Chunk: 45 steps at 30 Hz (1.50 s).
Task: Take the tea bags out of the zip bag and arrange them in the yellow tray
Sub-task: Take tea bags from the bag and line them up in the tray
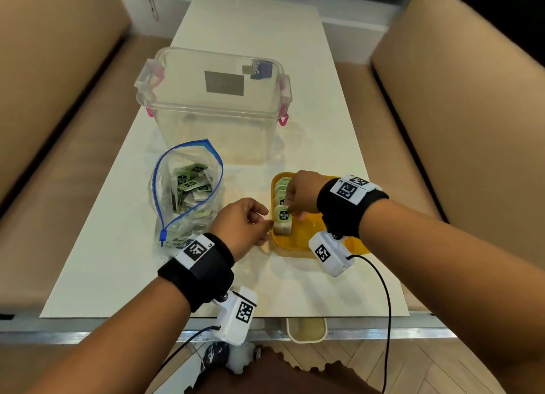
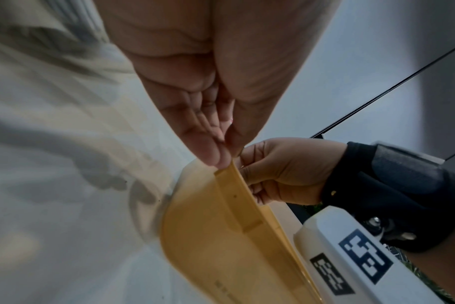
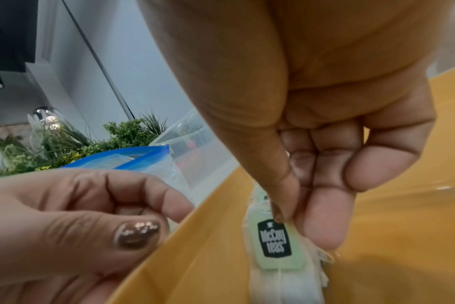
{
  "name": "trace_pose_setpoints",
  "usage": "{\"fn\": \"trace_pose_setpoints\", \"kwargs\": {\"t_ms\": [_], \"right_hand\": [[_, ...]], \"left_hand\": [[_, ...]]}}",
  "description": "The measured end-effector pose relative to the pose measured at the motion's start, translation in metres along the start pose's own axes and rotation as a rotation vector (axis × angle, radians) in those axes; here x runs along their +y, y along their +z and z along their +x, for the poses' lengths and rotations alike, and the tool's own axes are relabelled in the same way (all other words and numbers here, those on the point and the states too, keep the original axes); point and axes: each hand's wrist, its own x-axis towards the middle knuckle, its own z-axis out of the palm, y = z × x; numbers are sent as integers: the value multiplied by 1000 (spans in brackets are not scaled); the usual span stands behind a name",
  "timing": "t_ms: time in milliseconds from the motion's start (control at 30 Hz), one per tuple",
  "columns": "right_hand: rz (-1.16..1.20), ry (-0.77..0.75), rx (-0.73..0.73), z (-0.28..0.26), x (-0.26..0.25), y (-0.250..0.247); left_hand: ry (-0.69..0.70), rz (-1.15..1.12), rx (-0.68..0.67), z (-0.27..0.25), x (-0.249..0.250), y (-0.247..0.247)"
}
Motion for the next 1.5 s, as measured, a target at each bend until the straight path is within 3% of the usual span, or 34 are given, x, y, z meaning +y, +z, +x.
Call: {"fn": "trace_pose_setpoints", "kwargs": {"t_ms": [267, 400, 567, 667, 767, 867, 933, 1100, 1267, 1433, 1500], "right_hand": [[118, 30, 52, -2, 5, 0], [181, 24, 120, -15, 3, -13], [66, -122, 311, -39, -20, -46], [150, -294, 400, -52, -52, -59], [161, -487, 445, -55, -90, -53], [90, -568, 377, -43, -120, -35], [28, -515, 313, -28, -130, -22], [-180, -210, 183, -7, -139, -9], [-206, -150, 139, 21, -156, 17], [-296, -96, 90, 8, -174, 6], [-263, -88, 123, 62, -154, 26]], "left_hand": [[77, 47, 3, -11, 17, -11], [197, 5, 0, -27, 41, -33], [336, -44, 112, -43, 71, -91], [409, 167, 264, -40, 64, -126], [333, 440, 331, -32, 41, -143], [160, 574, 239, -29, 21, -143], [125, 612, 220, -29, 12, -141], [143, 552, 218, -37, 1, -141], [208, 543, 138, -42, 1, -142], [225, 557, 134, -43, -3, -147], [233, 564, 134, -44, -4, -149]]}}
